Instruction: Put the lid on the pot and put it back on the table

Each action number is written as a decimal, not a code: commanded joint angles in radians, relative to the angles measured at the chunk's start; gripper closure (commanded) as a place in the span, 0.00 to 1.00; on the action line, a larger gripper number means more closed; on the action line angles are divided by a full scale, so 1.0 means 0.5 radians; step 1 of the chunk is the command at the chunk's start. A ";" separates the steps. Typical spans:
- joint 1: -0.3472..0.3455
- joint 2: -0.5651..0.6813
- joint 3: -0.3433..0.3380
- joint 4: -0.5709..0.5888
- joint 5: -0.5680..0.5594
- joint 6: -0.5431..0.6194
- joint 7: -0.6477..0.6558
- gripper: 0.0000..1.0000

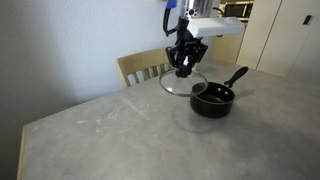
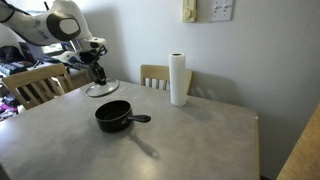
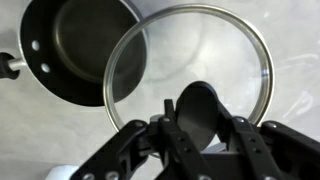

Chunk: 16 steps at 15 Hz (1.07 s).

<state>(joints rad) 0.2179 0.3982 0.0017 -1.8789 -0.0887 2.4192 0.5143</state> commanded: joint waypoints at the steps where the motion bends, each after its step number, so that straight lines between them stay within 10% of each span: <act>1: 0.006 0.233 0.103 0.251 0.103 -0.057 -0.171 0.85; 16: 0.039 0.800 0.125 0.606 0.211 -0.045 -0.280 0.85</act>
<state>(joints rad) 0.2430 0.7625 0.0586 -1.6188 -0.0188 2.4056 0.4109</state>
